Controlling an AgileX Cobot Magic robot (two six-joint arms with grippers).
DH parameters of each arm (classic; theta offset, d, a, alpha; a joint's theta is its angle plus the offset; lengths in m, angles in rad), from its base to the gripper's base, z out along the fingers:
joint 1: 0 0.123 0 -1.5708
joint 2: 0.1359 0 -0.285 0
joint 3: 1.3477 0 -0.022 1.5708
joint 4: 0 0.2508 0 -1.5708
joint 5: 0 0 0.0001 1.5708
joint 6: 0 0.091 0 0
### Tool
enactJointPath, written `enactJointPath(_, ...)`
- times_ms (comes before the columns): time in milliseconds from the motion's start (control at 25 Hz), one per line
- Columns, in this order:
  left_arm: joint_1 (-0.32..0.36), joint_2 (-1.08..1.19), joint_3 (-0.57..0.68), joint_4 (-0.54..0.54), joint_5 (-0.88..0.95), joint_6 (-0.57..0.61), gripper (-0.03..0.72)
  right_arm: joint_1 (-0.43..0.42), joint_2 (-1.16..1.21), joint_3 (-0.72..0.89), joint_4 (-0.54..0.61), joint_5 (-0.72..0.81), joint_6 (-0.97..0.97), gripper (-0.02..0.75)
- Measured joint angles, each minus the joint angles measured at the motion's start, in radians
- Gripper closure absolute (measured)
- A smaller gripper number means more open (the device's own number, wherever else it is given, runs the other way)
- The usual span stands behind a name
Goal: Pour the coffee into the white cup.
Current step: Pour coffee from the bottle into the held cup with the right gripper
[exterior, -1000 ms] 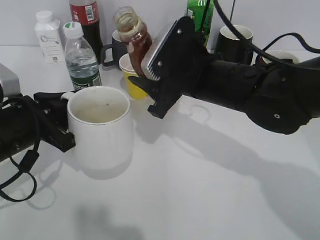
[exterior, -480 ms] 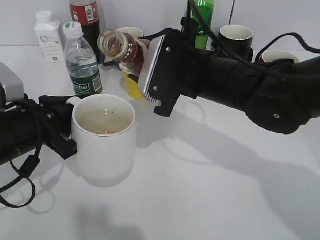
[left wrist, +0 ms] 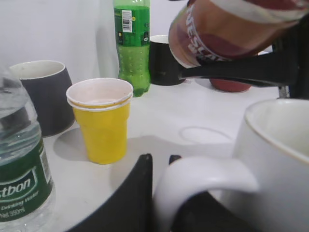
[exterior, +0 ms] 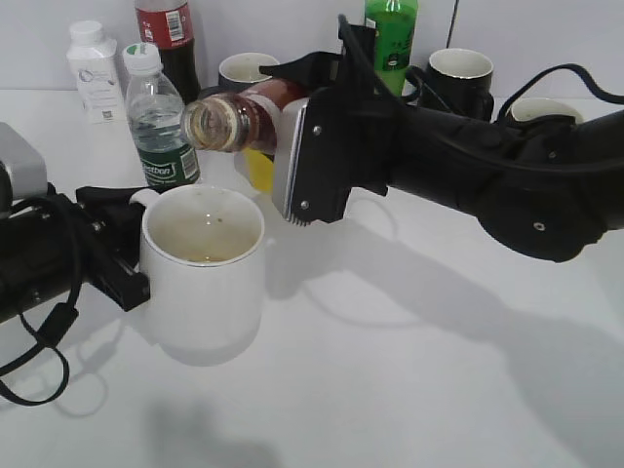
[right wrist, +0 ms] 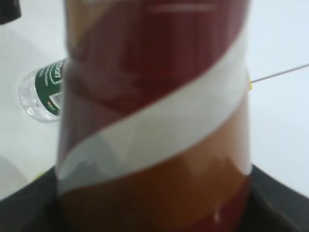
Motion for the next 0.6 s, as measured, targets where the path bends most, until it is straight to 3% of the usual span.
enactJointPath(600, 0.000, 0.000, 0.000, 0.000, 0.000, 0.000, 0.614, 0.000, 0.017, 0.000, 0.008, -0.020, -0.206, 0.210)
